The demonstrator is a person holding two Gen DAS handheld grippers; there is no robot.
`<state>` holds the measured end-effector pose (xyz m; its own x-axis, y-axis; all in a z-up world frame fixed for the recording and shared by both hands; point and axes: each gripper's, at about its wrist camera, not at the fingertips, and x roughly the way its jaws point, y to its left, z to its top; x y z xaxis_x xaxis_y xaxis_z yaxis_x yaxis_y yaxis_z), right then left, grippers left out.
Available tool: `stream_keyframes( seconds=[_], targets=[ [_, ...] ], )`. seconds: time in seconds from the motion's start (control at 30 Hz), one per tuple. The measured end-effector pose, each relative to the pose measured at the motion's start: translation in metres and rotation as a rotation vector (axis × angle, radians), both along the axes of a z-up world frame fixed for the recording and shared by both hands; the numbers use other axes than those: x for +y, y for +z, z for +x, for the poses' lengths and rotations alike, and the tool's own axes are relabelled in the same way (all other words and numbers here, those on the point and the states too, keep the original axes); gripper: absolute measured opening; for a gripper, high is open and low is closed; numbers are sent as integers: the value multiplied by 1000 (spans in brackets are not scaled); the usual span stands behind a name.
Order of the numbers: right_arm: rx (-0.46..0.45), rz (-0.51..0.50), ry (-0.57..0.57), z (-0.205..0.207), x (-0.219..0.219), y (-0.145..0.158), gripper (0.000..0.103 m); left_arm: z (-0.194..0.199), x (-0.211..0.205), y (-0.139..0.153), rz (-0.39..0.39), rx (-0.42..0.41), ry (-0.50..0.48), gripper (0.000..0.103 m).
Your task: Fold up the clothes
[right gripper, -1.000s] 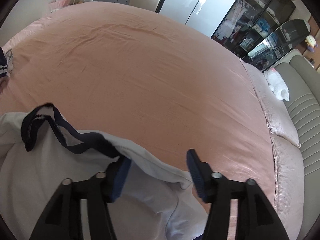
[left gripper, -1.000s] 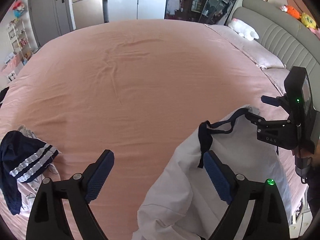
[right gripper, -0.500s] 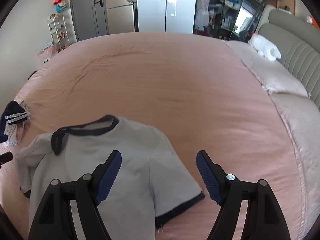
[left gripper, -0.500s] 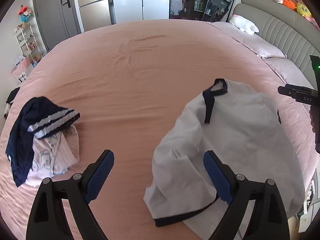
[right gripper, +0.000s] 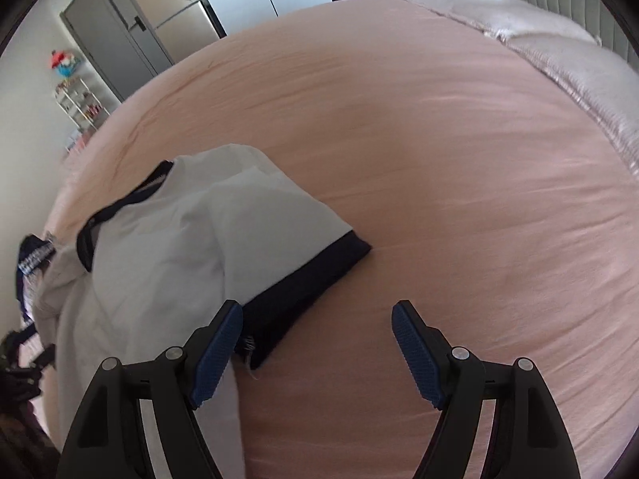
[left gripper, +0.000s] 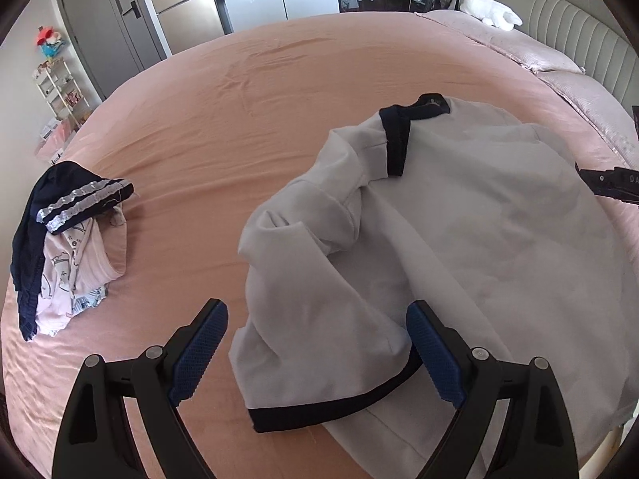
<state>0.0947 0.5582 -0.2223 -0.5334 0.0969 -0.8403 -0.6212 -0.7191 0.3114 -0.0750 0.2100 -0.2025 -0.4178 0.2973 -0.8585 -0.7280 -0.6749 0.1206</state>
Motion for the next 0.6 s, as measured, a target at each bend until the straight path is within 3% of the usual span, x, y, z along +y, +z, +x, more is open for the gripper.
stream_keyframes(
  seconds=[0.13, 0.33, 0.37, 0.4, 0.43, 0.47, 0.53, 0.6],
  targets=[
    [24, -21, 30, -23, -8, -5, 77, -8, 4, -15, -68, 17, 23, 92],
    [30, -1, 55, -51, -7, -5, 76, -14, -9, -4, -37, 83, 7, 91],
    [30, -1, 56, -54, -5, -5, 68, -15, -10, -3, -46, 98, -1, 90],
    [22, 13, 59, -57, -5, -5, 51, -17, -11, -1, -56, 113, -3, 86],
    [8, 31, 63, -60, -4, -5, 43, -21, -13, 3, -63, 132, 9, 82],
    [-6, 47, 67, -63, -4, -5, 34, -25, -16, 6, -69, 151, 25, 70],
    [-19, 69, 92, -66, -5, -5, 26, -38, -26, 13, -66, 165, 73, 58],
    [-35, 115, 124, -69, -8, -2, 17, -55, -37, 13, -76, 155, 107, 32]
  ],
)
